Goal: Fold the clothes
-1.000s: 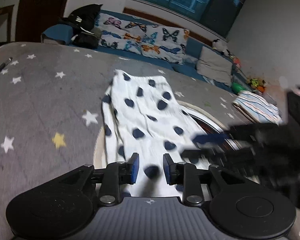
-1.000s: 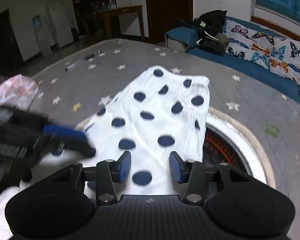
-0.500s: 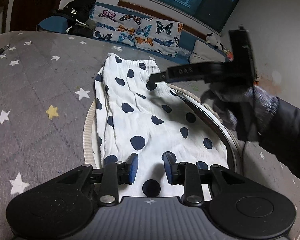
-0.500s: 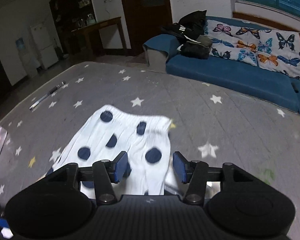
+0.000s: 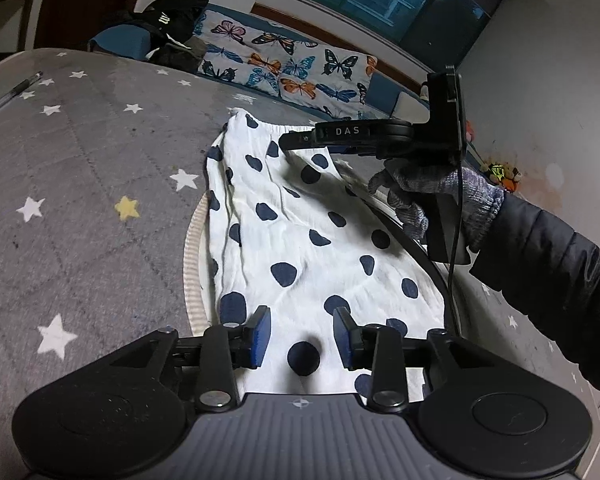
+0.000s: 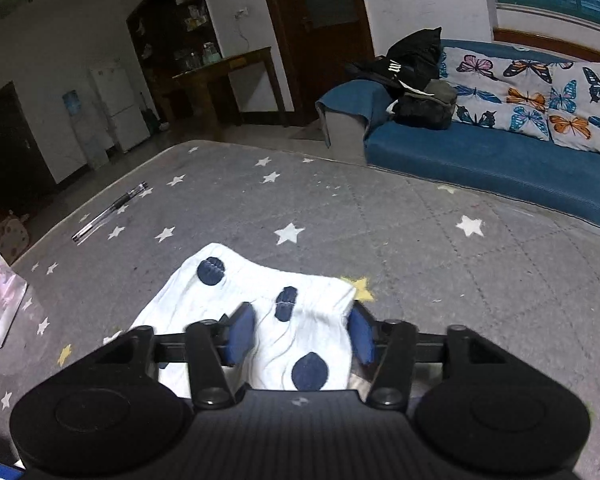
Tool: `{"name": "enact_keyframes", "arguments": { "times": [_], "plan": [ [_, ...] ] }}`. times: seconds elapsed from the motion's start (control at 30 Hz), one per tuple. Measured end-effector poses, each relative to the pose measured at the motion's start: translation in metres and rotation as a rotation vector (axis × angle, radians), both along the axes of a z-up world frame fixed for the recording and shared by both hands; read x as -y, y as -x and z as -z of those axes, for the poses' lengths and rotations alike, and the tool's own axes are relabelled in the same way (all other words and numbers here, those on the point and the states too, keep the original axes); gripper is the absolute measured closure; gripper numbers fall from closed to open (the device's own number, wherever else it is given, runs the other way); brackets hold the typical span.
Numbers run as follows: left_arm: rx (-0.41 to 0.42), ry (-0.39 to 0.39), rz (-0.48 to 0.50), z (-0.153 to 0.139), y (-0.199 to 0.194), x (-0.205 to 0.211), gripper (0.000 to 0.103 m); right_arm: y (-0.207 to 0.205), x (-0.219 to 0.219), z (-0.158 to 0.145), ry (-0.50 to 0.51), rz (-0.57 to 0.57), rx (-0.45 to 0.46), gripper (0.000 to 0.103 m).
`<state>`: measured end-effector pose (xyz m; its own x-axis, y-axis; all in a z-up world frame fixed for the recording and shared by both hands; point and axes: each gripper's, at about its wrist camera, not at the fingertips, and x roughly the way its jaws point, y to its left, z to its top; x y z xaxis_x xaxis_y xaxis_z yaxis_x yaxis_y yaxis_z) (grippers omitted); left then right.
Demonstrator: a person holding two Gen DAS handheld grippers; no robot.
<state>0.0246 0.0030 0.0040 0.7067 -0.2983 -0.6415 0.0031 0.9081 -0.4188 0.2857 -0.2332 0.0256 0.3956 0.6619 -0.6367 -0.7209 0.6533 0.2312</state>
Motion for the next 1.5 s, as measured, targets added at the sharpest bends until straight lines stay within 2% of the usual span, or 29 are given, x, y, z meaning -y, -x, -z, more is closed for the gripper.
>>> {"name": "enact_keyframes", "arguments": {
  "times": [0.03,0.07,0.2,0.23,0.3,0.33,0.4,0.43,0.47,0.5,0.57,0.73,0.97,1.13,1.5],
  "plan": [
    [-0.001,0.002,-0.004,0.0,0.001,0.0,0.066,-0.001,0.001,0.0,-0.005,0.005,-0.005,0.071],
    [-0.002,0.003,-0.008,0.0,0.002,-0.001,0.066,-0.003,0.003,0.0,-0.012,0.011,-0.017,0.076],
    [-0.004,0.003,-0.016,-0.001,0.003,-0.001,0.064,-0.007,0.009,-0.002,-0.036,0.019,-0.053,0.081],
    [-0.004,0.002,-0.017,-0.002,0.003,0.0,0.063,-0.007,0.009,-0.002,-0.034,0.018,-0.044,0.078],
    [-0.004,-0.001,-0.017,-0.002,0.004,0.001,0.062,-0.008,0.009,-0.001,-0.042,0.019,-0.05,0.067],
    [-0.005,-0.002,-0.017,-0.002,0.003,0.001,0.062,-0.009,0.008,0.0,-0.06,0.011,-0.06,0.056],
    [-0.006,-0.004,-0.016,-0.001,0.003,0.002,0.061,-0.008,0.008,0.001,-0.07,0.015,-0.052,0.055],
    [-0.007,-0.005,-0.016,-0.001,0.003,0.002,0.06,-0.007,0.006,0.002,-0.068,0.011,-0.045,0.058],
    [-0.007,-0.006,-0.016,-0.001,0.004,0.003,0.059,-0.008,0.006,0.003,-0.068,0.011,-0.047,0.071],
    [-0.008,-0.008,-0.017,-0.002,0.004,0.003,0.059,-0.008,0.005,0.003,-0.067,0.01,-0.05,0.078],
    [-0.009,-0.012,-0.02,-0.003,0.006,0.004,0.057,-0.01,0.007,0.002,-0.085,0.015,-0.085,0.087],
    [-0.013,-0.023,-0.025,-0.005,0.009,0.007,0.054,-0.001,0.017,-0.013,-0.119,0.016,-0.084,0.09],
    [-0.013,-0.045,-0.031,-0.013,0.028,0.012,0.048,0.039,0.027,-0.057,-0.149,-0.04,-0.017,0.09],
    [-0.01,-0.064,-0.051,-0.022,0.061,0.012,0.043,0.079,0.037,-0.085,-0.169,-0.08,0.01,0.091],
    [-0.021,-0.059,-0.145,-0.022,0.125,-0.003,0.04,0.182,0.068,-0.096,-0.173,-0.176,0.015,0.091]
  ]
}}
